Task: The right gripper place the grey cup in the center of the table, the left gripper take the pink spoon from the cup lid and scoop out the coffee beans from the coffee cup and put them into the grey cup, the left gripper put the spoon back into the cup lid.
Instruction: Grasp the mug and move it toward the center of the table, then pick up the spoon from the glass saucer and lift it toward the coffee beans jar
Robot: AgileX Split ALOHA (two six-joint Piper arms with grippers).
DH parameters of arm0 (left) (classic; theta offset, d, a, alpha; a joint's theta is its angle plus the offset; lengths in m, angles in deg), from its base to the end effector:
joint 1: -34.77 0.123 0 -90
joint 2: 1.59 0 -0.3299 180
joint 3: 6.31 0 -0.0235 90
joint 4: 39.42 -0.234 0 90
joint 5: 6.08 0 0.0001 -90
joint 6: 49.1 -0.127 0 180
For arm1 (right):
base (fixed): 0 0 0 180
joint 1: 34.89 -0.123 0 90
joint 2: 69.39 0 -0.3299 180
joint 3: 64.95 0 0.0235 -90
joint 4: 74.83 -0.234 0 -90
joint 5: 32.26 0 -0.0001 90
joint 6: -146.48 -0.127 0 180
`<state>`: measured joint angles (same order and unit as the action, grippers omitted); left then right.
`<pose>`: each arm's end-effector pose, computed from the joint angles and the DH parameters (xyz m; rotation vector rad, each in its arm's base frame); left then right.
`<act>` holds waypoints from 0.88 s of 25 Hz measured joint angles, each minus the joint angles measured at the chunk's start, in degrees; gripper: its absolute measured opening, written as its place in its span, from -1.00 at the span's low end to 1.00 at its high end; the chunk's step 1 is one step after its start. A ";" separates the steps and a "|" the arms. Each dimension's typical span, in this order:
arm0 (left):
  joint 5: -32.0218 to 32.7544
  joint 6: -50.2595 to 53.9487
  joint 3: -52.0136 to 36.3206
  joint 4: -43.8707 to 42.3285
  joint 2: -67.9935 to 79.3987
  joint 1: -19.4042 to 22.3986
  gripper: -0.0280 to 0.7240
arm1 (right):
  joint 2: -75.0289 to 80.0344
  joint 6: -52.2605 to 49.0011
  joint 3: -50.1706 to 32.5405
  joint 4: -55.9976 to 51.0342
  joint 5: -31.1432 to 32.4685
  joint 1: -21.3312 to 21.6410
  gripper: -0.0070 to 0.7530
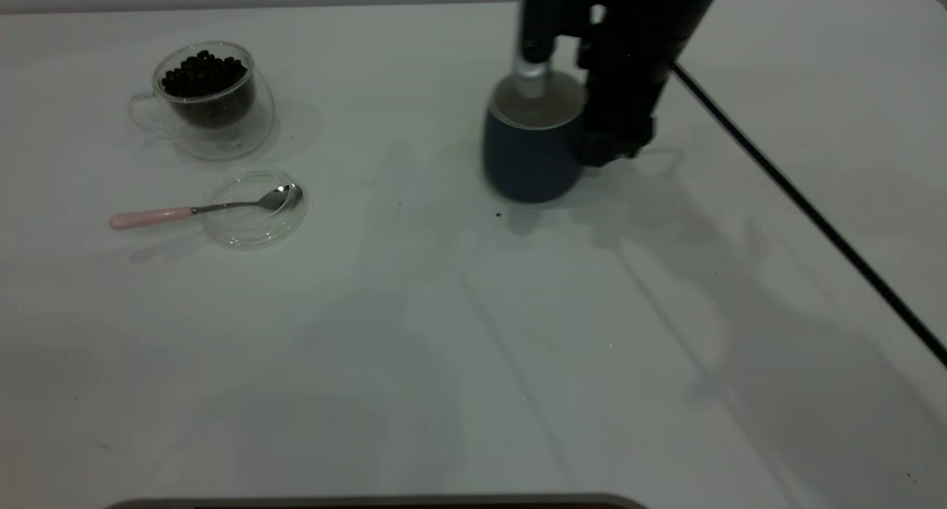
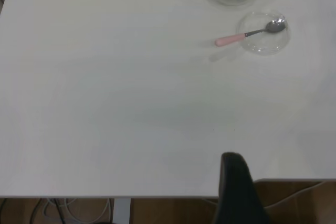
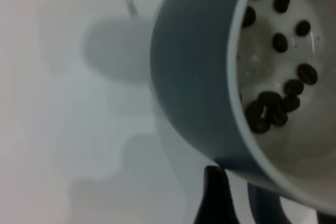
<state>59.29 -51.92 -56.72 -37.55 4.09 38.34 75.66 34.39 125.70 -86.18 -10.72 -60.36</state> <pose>-0.0386 -0.0062 0.2394 -0.0107 2.1195 0.0267 0.4532 0.2261 0.0497 -1.8089 2.0195 -0.0669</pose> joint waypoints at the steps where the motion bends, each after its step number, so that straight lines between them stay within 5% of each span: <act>1: 0.00 0.00 0.00 0.00 0.00 0.00 0.44 | 0.19 0.00 0.00 -1.45 -0.70 -0.83 0.60; 7: 0.00 0.00 0.00 0.00 0.00 0.00 0.44 | 0.75 0.00 0.00 -7.87 -4.80 -5.51 0.59; 11: 0.00 0.00 0.00 0.00 0.00 0.00 0.44 | -2.18 -2.64 0.00 -10.98 -2.10 -6.51 0.59; 15: 0.00 -0.21 0.00 0.00 0.00 0.00 0.44 | -12.67 -11.43 0.00 -9.15 7.79 -6.41 0.59; 22: 0.00 -0.15 0.00 0.00 0.00 0.00 0.44 | -34.85 -38.73 0.00 2.37 35.47 -6.16 0.58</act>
<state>59.29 -52.08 -56.72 -37.55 4.09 38.34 40.81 -4.34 125.70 -83.81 24.74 -66.52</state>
